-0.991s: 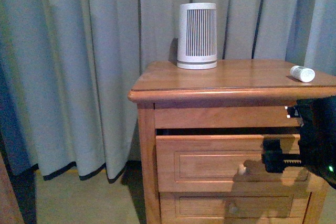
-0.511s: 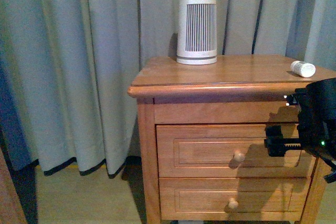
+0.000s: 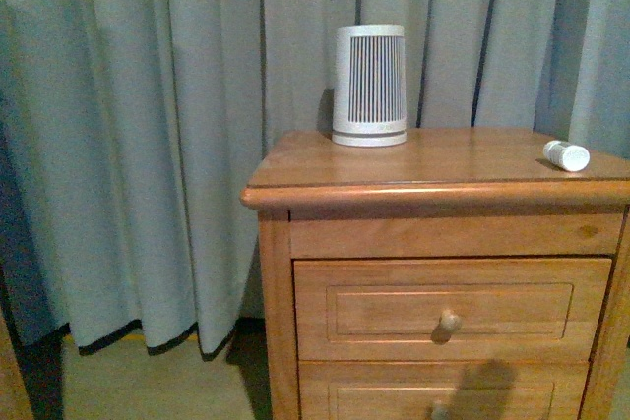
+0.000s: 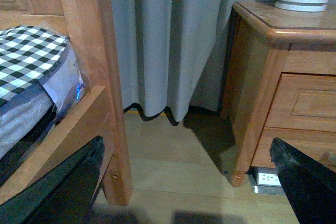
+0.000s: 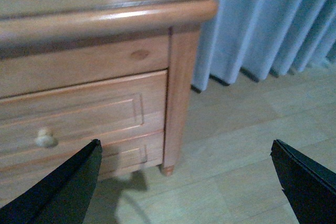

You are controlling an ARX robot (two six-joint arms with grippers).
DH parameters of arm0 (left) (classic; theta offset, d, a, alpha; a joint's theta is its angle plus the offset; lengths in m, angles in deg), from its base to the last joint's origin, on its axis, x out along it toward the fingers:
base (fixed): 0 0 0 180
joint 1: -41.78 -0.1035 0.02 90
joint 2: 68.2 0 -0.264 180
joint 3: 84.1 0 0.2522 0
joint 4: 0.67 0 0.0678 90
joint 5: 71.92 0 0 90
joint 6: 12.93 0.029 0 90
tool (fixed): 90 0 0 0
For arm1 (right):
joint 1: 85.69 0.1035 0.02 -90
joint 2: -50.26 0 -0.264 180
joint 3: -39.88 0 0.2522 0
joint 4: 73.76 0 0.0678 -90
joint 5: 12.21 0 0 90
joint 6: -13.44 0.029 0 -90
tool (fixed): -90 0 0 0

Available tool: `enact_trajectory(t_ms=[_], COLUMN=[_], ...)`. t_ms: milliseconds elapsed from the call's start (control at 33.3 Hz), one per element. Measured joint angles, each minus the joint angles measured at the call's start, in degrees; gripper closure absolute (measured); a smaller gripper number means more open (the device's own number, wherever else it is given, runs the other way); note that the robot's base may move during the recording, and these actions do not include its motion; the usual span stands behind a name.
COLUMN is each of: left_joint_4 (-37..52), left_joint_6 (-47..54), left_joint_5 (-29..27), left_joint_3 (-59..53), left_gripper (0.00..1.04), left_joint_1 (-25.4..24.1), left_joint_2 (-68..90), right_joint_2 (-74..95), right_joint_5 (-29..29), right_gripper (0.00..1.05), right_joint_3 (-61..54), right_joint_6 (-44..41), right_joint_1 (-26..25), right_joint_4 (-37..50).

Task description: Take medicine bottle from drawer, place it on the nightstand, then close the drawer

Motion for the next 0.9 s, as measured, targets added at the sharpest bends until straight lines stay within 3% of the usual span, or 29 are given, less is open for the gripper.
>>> enact_trajectory(t_ms=[330,421,541,721,751,871,901], left_joint_4=[0.00,0.00,0.00,0.00,0.00,0.00,0.00], left_joint_6=[0.02,0.00,0.00,0.00,0.00,0.00,0.00], left_joint_5=[0.00,0.00,0.00,0.00,0.00,0.00,0.00], left_joint_3=[0.00,0.00,0.00,0.00,0.00,0.00,0.00], left_gripper=[0.07,0.07,0.07,0.07,0.07,0.07,0.07], left_joint_1=[0.00,0.00,0.00,0.00,0.00,0.00,0.00], left_joint_2=[0.00,0.00,0.00,0.00,0.00,0.00,0.00], right_joint_2=[-37.92,-47.87,-53.96,-54.42,-54.99,-58.60,-59.14], right_joint_5=[-5.53,-5.81,-6.10,-5.68,-2.78,21.27,24.44], right_gripper=[0.07,0.07,0.07,0.07,0.09,0.29,0.35], right_joint_3=[-15.87,-19.19,-22.23,-22.58,-22.84,-25.38,-25.75], right_joint_6=[-4.33,-4.50,-3.28,-2.78,-3.19,-5.18,-5.49], right_joint_1=[-1.44,-1.75,-1.70,-1.70,-2.10,-3.69,-3.72], right_joint_4=[-8.07,-13.99,-20.22,-20.59,-19.87,-17.07,-17.07])
